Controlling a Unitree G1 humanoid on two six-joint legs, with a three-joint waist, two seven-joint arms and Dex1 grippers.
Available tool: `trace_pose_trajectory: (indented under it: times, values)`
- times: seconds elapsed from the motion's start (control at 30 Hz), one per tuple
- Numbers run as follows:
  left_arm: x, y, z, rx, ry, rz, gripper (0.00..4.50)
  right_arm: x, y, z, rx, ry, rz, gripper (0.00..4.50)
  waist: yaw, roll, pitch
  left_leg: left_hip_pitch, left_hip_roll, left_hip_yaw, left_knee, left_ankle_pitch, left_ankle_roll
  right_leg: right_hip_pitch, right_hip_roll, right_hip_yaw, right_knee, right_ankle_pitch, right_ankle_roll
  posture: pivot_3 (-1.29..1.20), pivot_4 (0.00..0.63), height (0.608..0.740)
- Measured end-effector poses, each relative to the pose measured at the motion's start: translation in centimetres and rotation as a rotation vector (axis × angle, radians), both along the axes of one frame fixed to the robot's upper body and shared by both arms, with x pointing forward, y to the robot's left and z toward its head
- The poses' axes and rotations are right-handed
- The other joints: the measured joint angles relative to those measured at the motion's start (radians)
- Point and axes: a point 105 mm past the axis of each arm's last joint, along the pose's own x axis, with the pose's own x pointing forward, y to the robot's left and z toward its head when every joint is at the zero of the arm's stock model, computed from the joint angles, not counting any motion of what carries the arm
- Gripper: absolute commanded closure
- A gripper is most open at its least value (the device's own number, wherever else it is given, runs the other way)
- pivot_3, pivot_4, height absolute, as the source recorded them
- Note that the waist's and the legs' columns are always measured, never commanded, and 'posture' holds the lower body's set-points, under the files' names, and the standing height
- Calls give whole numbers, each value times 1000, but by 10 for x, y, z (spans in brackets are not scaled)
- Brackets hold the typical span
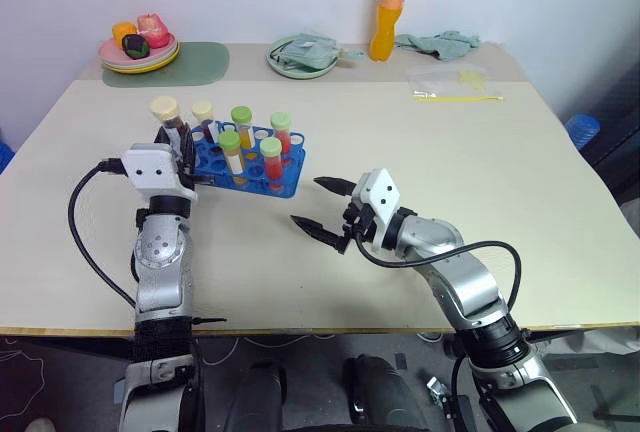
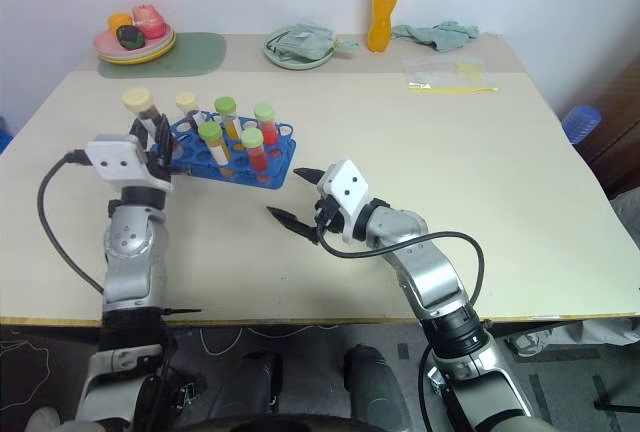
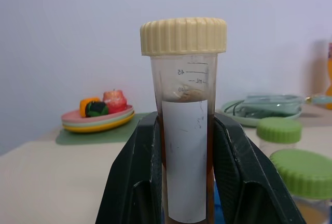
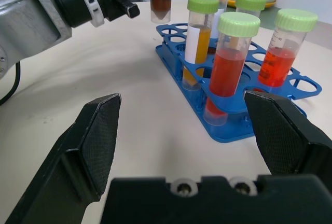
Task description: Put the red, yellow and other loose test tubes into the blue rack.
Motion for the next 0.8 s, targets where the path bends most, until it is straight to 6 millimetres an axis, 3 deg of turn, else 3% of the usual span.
trace_pose_trajectory:
  times: [0.17, 0.33, 0.8]
  values:
    - [16, 4, 1, -3, 7, -8, 3730, 0, 0, 0, 2, 0, -3, 281, 0, 0, 0, 0, 0, 0, 0, 0, 0, 0, 0, 0, 0, 0, 0, 0, 150, 740]
    - [27, 3, -16, 0, 66, -26, 3730, 0, -1, -1, 2, 4, -6, 281, 0, 0, 0, 0, 0, 0, 0, 0, 0, 0, 0, 0, 0, 0, 0, 0, 150, 740]
    - [34, 5, -22, 13, 80, -28, 3730, -4, -3, -3, 8, 5, -19, 281, -1, 0, 0, 0, 0, 0, 0, 0, 0, 0, 0, 0, 0, 0, 0, 0, 150, 740]
